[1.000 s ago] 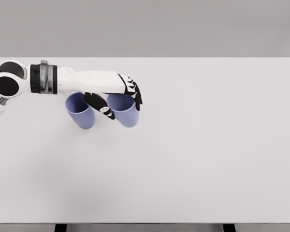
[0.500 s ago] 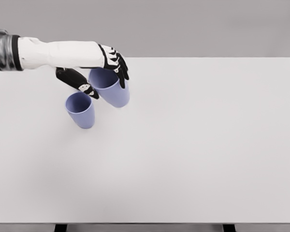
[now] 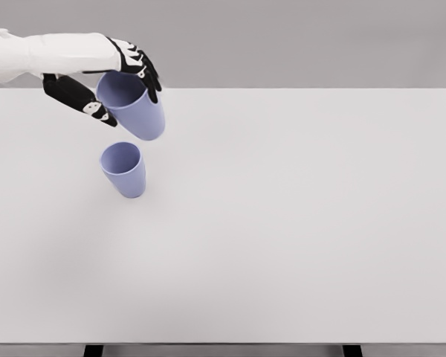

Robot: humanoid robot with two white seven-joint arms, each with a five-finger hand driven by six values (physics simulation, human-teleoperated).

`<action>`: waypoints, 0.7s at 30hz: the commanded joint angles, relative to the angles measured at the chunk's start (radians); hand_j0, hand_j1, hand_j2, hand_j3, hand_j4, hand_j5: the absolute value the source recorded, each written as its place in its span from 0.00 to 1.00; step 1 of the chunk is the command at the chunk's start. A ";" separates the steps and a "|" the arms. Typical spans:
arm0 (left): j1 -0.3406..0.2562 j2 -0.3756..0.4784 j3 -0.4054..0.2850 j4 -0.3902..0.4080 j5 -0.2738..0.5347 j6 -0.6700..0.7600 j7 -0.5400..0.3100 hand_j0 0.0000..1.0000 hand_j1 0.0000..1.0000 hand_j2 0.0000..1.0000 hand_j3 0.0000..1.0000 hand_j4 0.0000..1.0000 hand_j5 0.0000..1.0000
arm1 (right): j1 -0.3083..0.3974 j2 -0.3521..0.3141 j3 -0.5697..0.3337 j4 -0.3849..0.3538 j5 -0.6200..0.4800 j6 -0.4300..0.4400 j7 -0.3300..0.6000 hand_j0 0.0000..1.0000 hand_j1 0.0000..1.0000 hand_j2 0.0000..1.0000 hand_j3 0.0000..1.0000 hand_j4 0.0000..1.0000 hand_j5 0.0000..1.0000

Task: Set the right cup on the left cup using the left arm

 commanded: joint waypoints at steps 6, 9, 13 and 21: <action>0.000 0.043 -0.055 0.033 -0.005 0.030 0.000 0.59 0.59 0.59 0.59 0.59 0.59 | 0.000 0.000 0.000 0.000 0.001 -0.001 0.000 1.00 1.00 1.00 1.00 1.00 1.00; 0.000 0.042 -0.090 0.059 -0.008 0.036 0.000 0.59 0.59 0.59 0.59 0.59 0.59 | 0.000 0.000 0.000 0.000 0.001 -0.001 0.000 1.00 1.00 1.00 1.00 1.00 1.00; 0.002 0.045 -0.104 0.066 -0.008 0.038 0.000 0.60 0.60 0.60 0.60 0.60 0.60 | 0.000 0.000 0.000 0.000 0.001 -0.001 0.000 1.00 1.00 1.00 1.00 1.00 1.00; 0.005 0.034 -0.132 0.132 -0.010 0.040 0.000 0.60 0.60 0.60 0.60 0.60 0.60 | 0.000 0.000 0.000 0.000 0.001 -0.001 0.000 1.00 1.00 1.00 1.00 1.00 1.00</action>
